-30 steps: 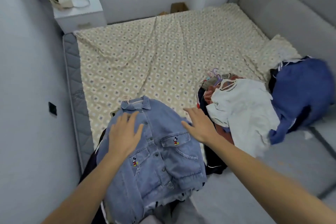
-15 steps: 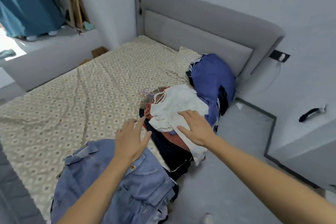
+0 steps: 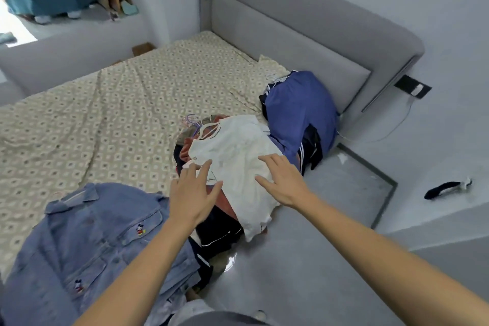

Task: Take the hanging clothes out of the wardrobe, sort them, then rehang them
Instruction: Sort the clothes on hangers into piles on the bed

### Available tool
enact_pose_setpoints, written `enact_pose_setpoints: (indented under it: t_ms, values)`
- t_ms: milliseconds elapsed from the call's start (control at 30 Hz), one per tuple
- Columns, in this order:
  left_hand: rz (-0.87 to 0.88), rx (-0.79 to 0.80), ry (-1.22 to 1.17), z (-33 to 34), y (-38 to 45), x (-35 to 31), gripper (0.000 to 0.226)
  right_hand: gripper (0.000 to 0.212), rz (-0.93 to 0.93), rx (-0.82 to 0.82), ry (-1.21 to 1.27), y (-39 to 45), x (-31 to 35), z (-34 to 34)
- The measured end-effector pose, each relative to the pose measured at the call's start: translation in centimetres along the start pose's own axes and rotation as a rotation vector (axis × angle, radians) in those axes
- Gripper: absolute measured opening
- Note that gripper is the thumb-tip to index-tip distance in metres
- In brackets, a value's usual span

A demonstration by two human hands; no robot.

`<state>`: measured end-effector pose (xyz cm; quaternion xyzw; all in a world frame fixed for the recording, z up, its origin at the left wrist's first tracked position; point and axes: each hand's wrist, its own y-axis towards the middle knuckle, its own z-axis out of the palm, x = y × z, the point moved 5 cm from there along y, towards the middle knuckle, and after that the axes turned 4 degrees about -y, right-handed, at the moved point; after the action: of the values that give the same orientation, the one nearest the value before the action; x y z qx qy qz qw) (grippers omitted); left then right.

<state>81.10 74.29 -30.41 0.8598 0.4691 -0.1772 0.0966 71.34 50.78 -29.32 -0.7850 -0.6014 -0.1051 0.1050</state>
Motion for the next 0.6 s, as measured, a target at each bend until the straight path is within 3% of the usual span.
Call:
enact_pose_setpoints:
  t_ms: [300, 600]
  values:
    - [-0.171, -0.085, 0.005, 1.2, 6.2, 2.6, 0.071, 0.058, -0.136, 0.073, 0.034, 10.8, -1.9, 1.2]
    - [-0.220, 0.012, -0.066, 6.5, 18.6, 2.6, 0.078, 0.057, -0.142, 0.129, -0.031, 21.5, -9.4, 1.7]
